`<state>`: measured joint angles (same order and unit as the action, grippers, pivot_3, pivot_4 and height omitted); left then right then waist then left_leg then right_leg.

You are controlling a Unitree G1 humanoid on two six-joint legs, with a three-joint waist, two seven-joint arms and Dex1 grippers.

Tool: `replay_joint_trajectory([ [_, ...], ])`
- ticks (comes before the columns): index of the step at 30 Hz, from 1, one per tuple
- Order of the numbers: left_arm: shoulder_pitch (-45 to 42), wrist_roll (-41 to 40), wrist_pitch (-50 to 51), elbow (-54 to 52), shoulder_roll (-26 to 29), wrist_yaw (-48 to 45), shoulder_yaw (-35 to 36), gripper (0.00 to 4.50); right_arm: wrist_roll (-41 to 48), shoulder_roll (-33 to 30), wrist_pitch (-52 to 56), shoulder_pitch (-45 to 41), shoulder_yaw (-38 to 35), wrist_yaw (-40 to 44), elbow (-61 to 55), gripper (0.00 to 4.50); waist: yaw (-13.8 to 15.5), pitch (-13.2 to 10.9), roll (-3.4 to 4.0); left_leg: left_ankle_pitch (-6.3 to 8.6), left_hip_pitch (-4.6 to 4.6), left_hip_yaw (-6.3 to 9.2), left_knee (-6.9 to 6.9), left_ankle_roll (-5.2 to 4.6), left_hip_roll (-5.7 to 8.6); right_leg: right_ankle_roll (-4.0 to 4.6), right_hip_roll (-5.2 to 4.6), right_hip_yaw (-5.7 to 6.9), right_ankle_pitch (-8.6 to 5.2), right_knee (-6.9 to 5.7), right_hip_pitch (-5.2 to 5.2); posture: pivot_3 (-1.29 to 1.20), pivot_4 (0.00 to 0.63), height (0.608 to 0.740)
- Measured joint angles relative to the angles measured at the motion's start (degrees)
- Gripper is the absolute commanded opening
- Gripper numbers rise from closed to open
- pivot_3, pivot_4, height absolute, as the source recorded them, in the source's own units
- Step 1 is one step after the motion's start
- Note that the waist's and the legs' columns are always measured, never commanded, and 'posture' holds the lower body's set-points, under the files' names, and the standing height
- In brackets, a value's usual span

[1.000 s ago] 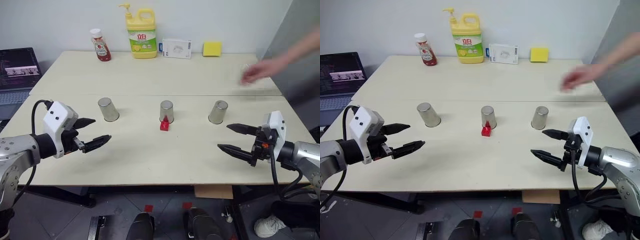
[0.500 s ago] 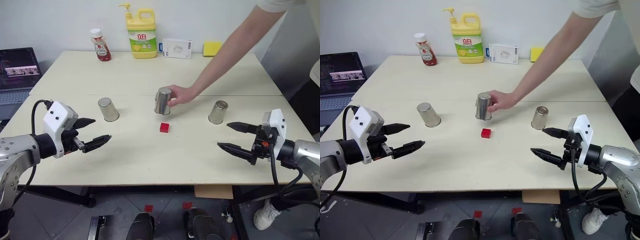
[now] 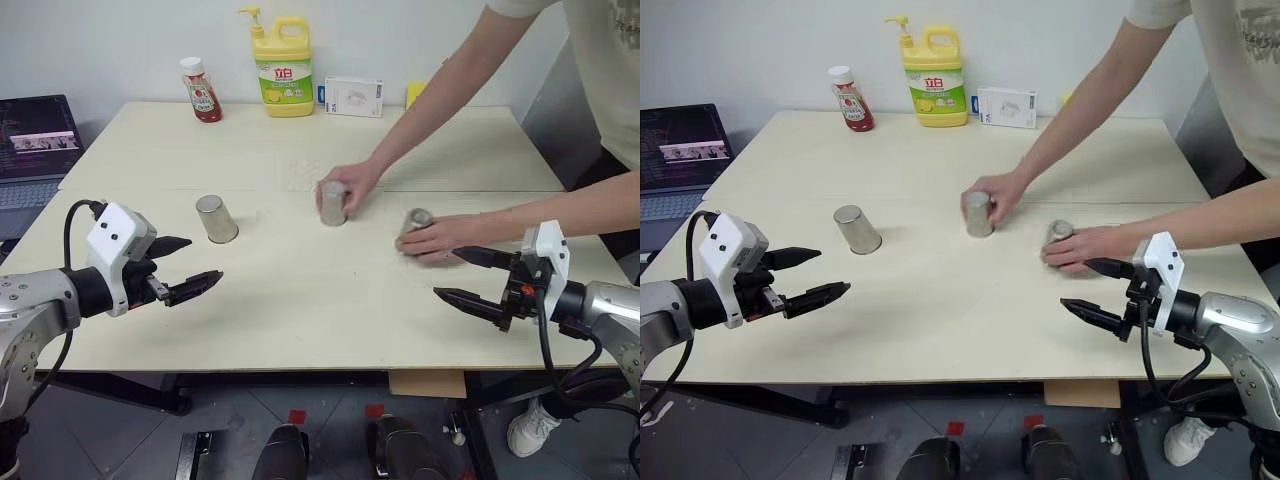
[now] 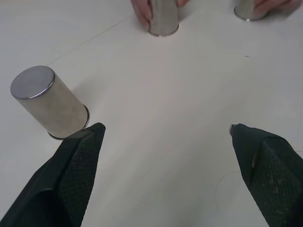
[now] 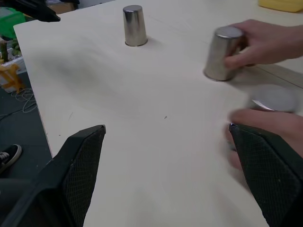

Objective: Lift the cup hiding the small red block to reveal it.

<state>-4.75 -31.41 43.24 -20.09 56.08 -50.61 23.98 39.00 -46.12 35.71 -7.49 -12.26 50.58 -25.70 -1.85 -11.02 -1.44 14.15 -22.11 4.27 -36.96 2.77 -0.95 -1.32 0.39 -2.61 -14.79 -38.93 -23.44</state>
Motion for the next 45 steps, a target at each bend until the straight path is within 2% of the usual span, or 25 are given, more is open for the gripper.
replay_joint_trajectory([
  [15,-2.3,-0.2,0.0,0.1,0.0,-0.1,-2.3,4.5,-0.2,2.6,0.9,-3.0,2.2,-4.8,-0.8,4.43,0.0,0.0,0.0,0.0,-0.02,0.01,0.0,0.0,0.01,0.0,0.0,0.0,0.0,0.01,-0.01,0.0,0.15,0.74],
  [21,-3.5,-1.5,0.4,-1.1,-0.2,-0.3,-4.7,4.5,-5.9,5.0,0.0,-4.5,2.9,-10.8,2.7,4.43,0.0,0.0,0.0,0.0,-0.04,0.0,0.0,0.0,0.03,-0.01,-0.01,-0.02,0.0,0.02,-0.02,0.0,0.15,0.74],
  [24,-5.2,-2.9,1.4,-2.5,-0.2,-0.9,-6.7,4.5,-10.5,6.8,0.8,-8.3,6.1,-15.6,5.0,4.43,-0.1,0.0,0.0,0.0,-0.02,0.0,0.0,0.0,0.01,-0.01,0.0,-0.02,0.0,-0.01,-0.04,0.0,0.15,0.74],
  [28,-7.4,-5.0,2.9,-4.6,-0.2,-2.0,-10.0,4.5,-15.1,9.8,3.6,-14.4,10.0,-20.0,11.8,4.43,-0.2,0.0,0.0,0.0,-0.05,0.0,0.0,0.0,0.03,-0.01,0.01,-0.03,0.0,-0.02,-0.06,0.0,0.15,0.74],
  [36,-9.7,-5.5,3.5,-5.0,-0.3,-2.4,-13.3,4.5,-17.6,18.1,5.8,-23.3,11.1,-25.4,25.0,4.43,-0.2,0.0,0.01,0.0,-0.17,0.0,0.02,0.0,0.04,0.0,0.01,-0.02,0.0,-0.01,-0.14,0.0,0.15,0.74],
  [45,-9.5,-4.8,2.5,-4.4,-0.3,-2.4,-13.7,4.5,-23.6,25.2,-1.9,-32.3,11.5,-29.3,43.6,4.43,-0.5,0.0,0.03,0.0,-0.21,0.0,0.02,0.0,0.04,0.01,0.02,-0.02,0.01,-0.03,-0.19,0.0,0.15,0.74],
])
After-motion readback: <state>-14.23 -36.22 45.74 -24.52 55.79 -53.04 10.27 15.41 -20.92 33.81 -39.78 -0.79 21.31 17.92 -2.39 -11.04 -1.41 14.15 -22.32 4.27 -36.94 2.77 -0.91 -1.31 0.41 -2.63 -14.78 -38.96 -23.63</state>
